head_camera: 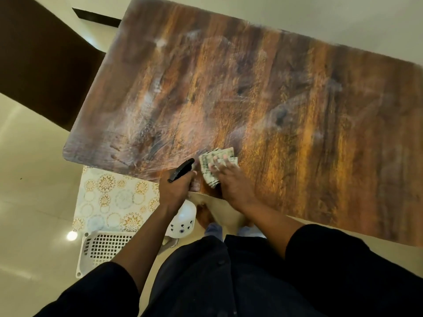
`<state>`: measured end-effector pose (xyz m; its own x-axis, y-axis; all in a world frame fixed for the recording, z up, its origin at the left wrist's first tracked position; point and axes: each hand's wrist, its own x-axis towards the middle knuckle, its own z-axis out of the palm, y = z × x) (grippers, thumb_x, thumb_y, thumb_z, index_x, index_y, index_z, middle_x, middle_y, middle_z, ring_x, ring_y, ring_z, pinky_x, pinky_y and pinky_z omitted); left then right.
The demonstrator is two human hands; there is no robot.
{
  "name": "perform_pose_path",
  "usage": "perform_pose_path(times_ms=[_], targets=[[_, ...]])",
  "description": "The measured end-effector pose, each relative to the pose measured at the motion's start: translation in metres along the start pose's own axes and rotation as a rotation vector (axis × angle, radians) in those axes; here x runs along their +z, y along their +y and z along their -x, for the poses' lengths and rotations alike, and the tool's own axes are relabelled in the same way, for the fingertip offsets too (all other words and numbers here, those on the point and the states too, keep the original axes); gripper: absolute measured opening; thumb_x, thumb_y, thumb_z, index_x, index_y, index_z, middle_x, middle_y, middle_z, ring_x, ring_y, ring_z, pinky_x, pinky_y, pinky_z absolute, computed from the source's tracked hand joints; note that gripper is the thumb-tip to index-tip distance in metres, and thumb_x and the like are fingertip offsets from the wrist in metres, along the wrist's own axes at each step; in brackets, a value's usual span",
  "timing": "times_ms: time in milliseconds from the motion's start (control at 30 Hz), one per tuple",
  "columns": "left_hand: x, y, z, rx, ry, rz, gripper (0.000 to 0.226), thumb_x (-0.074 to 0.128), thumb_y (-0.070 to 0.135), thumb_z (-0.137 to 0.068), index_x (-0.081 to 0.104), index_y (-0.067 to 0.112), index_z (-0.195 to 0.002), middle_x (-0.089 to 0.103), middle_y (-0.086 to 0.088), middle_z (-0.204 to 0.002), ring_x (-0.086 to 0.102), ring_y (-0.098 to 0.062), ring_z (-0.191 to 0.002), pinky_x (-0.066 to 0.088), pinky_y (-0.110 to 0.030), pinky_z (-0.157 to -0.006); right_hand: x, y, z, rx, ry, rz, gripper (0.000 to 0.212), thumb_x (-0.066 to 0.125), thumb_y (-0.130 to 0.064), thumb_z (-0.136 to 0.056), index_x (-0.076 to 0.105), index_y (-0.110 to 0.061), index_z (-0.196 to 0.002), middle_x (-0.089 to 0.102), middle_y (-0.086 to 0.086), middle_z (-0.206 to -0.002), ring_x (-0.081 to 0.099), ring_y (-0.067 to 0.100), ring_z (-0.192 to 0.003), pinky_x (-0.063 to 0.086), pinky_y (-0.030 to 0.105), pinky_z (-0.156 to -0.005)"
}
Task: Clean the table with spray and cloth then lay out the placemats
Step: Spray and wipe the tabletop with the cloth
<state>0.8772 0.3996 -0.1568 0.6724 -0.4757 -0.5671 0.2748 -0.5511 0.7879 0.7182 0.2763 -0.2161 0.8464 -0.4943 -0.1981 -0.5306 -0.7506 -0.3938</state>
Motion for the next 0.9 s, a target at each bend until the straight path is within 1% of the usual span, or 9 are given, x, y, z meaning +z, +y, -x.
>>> perform_pose_path(times_ms=[133,267,367,433,533,667,767,833,900], targets=[[0.014,0.001,0.001,-0.007,-0.092,-0.038,0.021,0.077,0.011,-0.097,0.078,0.007,-0.077,0.072,-0.011,-0.064,0.077,-0.035,-0.065,0.054,-0.035,-0.063,-0.028,0.076,0.026,0.331,0.087,-0.015,0.063,0.045,-0.007,-0.100,0.031,-0.024,-0.159,0.030,0.004,-0.165,0.018,0.030,-0.156,0.020,0.046,-0.125],[0.032,0.007,0.007,-0.015,-0.179,-0.052,0.025,0.076,0.017,-0.092,0.073,-0.005,-0.081,0.069,-0.015,-0.068,0.079,-0.035,-0.068,0.050,-0.032,-0.055,-0.049,0.136,0.072,0.634,0.120,-0.009,0.061,0.045,-0.012,-0.102,0.028,-0.021,-0.160,0.022,0.007,-0.168,0.013,0.032,-0.156,0.019,0.043,-0.125],[0.048,0.010,0.012,-0.015,-0.223,-0.078,0.022,0.075,0.012,-0.099,0.072,-0.002,-0.081,0.065,-0.013,-0.068,0.076,-0.031,-0.065,0.046,-0.028,-0.049,-0.052,0.147,0.087,0.736,0.121,0.002,0.063,0.048,-0.013,-0.101,0.028,-0.021,-0.161,0.023,0.007,-0.168,0.013,0.035,-0.156,0.020,0.045,-0.125],[0.061,0.012,0.016,-0.025,-0.225,-0.089,0.022,0.075,0.014,-0.100,0.073,-0.002,-0.084,0.067,-0.011,-0.068,0.076,-0.033,-0.067,0.047,-0.026,-0.047,-0.050,0.138,0.085,0.771,0.127,-0.019,0.063,0.048,-0.016,-0.102,0.027,-0.022,-0.161,0.023,0.007,-0.168,0.011,0.034,-0.156,0.015,0.041,-0.125],[0.079,0.017,0.021,-0.021,-0.230,-0.108,0.019,0.075,0.014,-0.101,0.076,-0.001,-0.089,0.068,-0.009,-0.066,0.076,-0.035,-0.069,0.048,-0.026,-0.047,-0.048,0.110,0.080,0.711,0.124,-0.031,0.063,0.050,-0.020,-0.101,0.028,-0.024,-0.160,0.024,0.006,-0.168,0.010,0.033,-0.156,0.011,0.038,-0.125],[0.102,0.019,0.028,-0.006,-0.225,-0.142,0.029,0.076,0.012,-0.099,0.071,-0.015,-0.104,0.069,-0.012,-0.067,0.076,-0.035,-0.066,0.054,-0.036,-0.053,-0.022,0.080,0.089,0.384,0.031,-0.042,0.072,0.059,-0.017,-0.093,0.033,-0.029,-0.159,0.021,0.001,-0.169,0.009,0.035,-0.157,0.019,0.050,-0.124],[0.127,0.021,0.035,0.016,-0.253,-0.172,0.020,0.077,0.013,-0.098,0.077,-0.006,-0.090,0.071,-0.013,-0.067,0.076,-0.038,-0.066,0.064,-0.057,-0.072,-0.011,0.082,0.101,0.238,0.010,-0.108,0.070,0.056,-0.009,-0.094,0.034,-0.030,-0.158,0.014,-0.006,-0.170,0.003,0.029,-0.158,0.016,0.047,-0.123],[0.143,0.022,0.041,0.031,-0.275,-0.183,0.019,0.076,0.010,-0.099,0.077,-0.004,-0.086,0.072,-0.014,-0.067,0.076,-0.038,-0.066,0.065,-0.058,-0.077,-0.015,0.096,0.109,0.198,0.016,-0.120,0.069,0.055,-0.005,-0.094,0.038,-0.029,-0.156,0.019,-0.007,-0.169,0.006,0.025,-0.158,0.018,0.044,-0.123],[0.162,0.023,0.047,0.036,-0.302,-0.201,0.016,0.076,0.012,-0.100,0.079,-0.001,-0.091,0.073,-0.013,-0.068,0.077,-0.038,-0.068,0.063,-0.055,-0.073,-0.021,0.118,0.121,0.244,0.051,-0.143,0.070,0.051,0.001,-0.093,0.042,-0.030,-0.155,0.024,-0.008,-0.167,0.008,0.023,-0.158,0.019,0.042,-0.122]])
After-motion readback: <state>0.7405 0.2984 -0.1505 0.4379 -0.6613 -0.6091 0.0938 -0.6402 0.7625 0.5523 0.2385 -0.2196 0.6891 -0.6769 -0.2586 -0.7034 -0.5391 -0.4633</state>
